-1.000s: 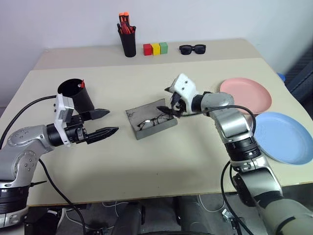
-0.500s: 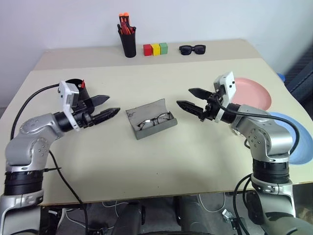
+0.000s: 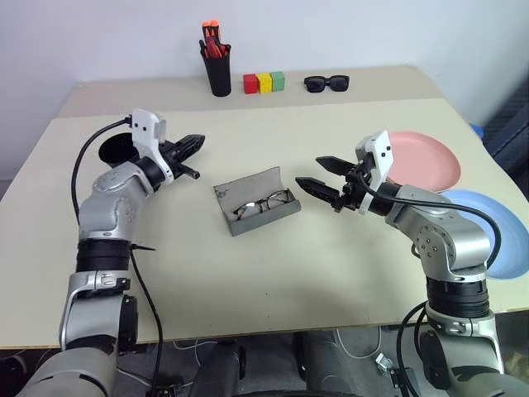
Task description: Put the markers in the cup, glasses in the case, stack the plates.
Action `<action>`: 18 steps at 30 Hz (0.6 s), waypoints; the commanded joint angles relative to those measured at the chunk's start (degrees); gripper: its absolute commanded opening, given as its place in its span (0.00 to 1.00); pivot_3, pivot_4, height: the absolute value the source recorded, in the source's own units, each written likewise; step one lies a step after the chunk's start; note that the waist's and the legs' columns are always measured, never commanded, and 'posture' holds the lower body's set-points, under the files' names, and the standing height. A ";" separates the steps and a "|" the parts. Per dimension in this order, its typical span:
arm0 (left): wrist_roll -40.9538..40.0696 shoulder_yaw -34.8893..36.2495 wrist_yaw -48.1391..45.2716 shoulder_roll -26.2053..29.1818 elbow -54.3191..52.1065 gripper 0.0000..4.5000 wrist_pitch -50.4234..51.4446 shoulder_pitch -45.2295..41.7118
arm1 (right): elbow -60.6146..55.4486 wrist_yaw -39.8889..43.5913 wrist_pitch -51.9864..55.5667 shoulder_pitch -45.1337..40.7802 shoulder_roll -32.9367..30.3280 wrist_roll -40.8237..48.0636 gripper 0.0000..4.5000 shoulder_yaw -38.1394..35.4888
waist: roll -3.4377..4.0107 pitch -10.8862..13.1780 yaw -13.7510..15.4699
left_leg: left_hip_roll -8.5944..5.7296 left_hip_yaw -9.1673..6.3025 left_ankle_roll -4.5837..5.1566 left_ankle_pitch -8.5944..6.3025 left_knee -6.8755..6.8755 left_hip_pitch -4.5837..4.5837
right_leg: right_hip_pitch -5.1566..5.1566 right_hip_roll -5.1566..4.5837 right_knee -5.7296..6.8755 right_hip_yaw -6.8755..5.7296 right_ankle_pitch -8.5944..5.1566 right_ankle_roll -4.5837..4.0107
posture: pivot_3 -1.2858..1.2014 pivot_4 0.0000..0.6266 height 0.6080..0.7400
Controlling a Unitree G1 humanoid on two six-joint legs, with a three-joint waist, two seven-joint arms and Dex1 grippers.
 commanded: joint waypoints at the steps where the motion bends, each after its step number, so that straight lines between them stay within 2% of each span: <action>1: 2.56 -0.78 1.93 -0.25 2.20 0.02 -0.42 -1.92 | -3.25 0.15 -0.69 0.69 -0.89 2.64 0.88 -1.01 | 0.00 0.00 -0.02 | 0.00 0.00 0.00 0.00 0.00 0.00 | 0.00 0.00 0.00 0.00 0.00 0.00 | 0.52 0.24 1.00; 4: 3.42 -0.62 3.40 -0.35 4.13 0.02 -0.09 -2.99 | -4.09 2.01 0.49 2.30 -2.16 6.25 0.88 -2.78 | -0.01 0.00 -0.02 | 0.00 -0.01 0.00 0.00 0.00 0.00 | 0.00 0.01 0.01 0.00 0.00 0.00 | 0.52 0.24 1.00; 10: 3.80 -0.36 3.82 -0.17 7.32 0.02 1.38 -4.20 | -4.81 2.60 -1.08 4.04 -4.52 7.02 0.88 -1.53 | -0.02 0.00 -0.02 | -0.01 0.00 0.00 0.00 0.02 0.00 | 0.01 0.00 0.01 0.00 0.00 0.01 | 0.52 0.24 1.00; 18: -0.66 -1.61 -1.86 -1.31 4.22 0.02 13.90 -2.31 | -4.59 1.55 -2.72 4.12 -4.42 6.23 0.88 1.10 | -0.02 0.00 -0.04 | -0.01 -0.01 0.00 0.00 0.03 -0.01 | 0.01 0.00 0.03 -0.01 0.00 0.01 | 0.52 0.24 1.00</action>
